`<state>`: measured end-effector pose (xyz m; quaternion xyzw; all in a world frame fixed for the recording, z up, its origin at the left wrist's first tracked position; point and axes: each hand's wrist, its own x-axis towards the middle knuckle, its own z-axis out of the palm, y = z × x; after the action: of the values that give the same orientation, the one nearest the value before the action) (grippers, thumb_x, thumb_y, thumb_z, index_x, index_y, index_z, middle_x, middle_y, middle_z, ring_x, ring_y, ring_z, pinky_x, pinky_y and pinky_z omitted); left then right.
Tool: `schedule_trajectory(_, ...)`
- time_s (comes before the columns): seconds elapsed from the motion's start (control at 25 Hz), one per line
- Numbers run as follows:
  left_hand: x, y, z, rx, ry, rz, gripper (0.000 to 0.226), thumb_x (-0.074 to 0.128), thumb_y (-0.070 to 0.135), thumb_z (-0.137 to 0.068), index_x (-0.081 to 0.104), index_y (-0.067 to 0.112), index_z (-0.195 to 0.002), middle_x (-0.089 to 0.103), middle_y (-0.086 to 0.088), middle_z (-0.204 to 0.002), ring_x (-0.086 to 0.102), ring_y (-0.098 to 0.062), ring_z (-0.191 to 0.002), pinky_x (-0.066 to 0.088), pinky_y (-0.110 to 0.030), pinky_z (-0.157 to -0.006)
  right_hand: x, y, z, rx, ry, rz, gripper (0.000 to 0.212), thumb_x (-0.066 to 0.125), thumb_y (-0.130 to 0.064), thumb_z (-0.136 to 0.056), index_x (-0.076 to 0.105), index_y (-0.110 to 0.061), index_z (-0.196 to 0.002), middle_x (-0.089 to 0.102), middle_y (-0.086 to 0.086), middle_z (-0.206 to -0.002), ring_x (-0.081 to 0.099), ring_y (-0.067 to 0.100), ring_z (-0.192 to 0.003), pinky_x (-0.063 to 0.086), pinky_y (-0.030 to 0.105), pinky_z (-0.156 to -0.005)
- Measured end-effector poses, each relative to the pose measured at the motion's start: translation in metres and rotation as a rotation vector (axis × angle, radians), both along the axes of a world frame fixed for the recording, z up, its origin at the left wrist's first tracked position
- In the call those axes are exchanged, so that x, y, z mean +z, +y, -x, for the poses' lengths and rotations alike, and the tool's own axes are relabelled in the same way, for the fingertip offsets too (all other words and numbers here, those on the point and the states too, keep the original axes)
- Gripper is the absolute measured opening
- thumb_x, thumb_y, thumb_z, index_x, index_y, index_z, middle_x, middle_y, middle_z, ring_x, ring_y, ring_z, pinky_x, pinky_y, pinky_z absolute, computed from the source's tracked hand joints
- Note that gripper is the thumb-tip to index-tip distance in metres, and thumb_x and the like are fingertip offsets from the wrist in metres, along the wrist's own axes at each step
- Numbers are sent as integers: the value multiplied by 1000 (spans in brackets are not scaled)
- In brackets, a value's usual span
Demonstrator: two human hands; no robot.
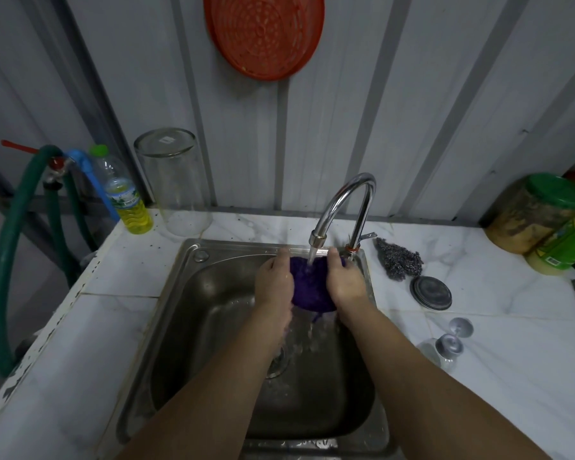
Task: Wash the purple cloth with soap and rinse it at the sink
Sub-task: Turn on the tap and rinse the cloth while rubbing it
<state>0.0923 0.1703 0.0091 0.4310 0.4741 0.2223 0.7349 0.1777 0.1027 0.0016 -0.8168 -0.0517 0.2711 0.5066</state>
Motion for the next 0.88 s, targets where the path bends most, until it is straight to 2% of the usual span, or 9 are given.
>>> schedule_trajectory(0.08,-2,14,9,1,15,-19,29,50,31,-105,71,11,-100,74,-15,-93,75,-37,-88,65,-51,-76,4,-12,-9,38,-17,40,47,46,-54,-97,65,-13,-111,69,11,-105,68,32,-98,57,44,-89)
schedule_trajectory(0.2,-1,22,21,-87,38,171,25,46,7,-101,70,6,-106,73,-15,-90,72,-31,-80,63,-39,-58,3,-18,-17,-122,106,-116,23,61,-36,-94,66,-15,-88,73,14,-96,73,34,-88,61,53,-82)
schedule_trajectory(0.24,2,19,25,-152,65,252,25,44,5,-99,68,4,-107,72,-17,-91,71,-31,-82,63,-41,-60,5,-17,-15,-187,134,-186,18,62,-32,-94,65,-16,-88,73,14,-96,73,35,-89,61,54,-83)
schedule_trajectory(0.32,3,12,31,-315,129,316,30,42,9,-97,62,-1,-117,71,-24,-103,70,-39,-94,59,-52,-80,7,-12,-12,-193,33,-230,16,61,-32,-92,61,-16,-91,71,11,-93,71,33,-91,60,53,-84)
schedule_trajectory(0.44,4,4,33,-491,119,391,43,40,35,-103,61,2,-120,68,-29,-122,62,-50,-115,45,-61,-105,15,-16,5,0,-221,-283,4,59,-19,-95,58,-20,-91,65,1,-84,65,20,-82,57,28,-76)
schedule_trajectory(0.52,1,3,29,-443,5,490,66,38,62,-101,65,5,-121,71,-29,-122,63,-47,-116,45,-61,-106,13,-27,19,197,-371,-262,13,60,-12,-92,61,-24,-95,65,-2,-90,63,11,-82,52,15,-75)
schedule_trajectory(0.64,-2,3,24,-394,-70,472,80,48,75,-90,72,6,-121,77,-21,-113,71,-36,-109,56,-50,-91,8,-45,37,479,-565,-169,36,59,-10,-81,69,-21,-113,66,-3,-110,61,8,-101,46,17,-94)
schedule_trajectory(0.8,-10,4,20,-307,-53,402,67,67,49,-91,64,-2,-134,70,-24,-129,69,-34,-118,59,-38,-85,11,-57,54,660,-736,-78,49,54,-7,-76,69,-14,-122,71,0,-117,60,10,-111,43,22,-104)
schedule_trajectory(0.88,-13,5,20,-248,-69,371,51,63,27,-98,60,-6,-135,75,-26,-112,76,-33,-97,63,-37,-70,12,-63,56,651,-725,-110,46,53,-5,-78,73,-18,-117,74,-4,-112,61,-1,-105,45,19,-104)
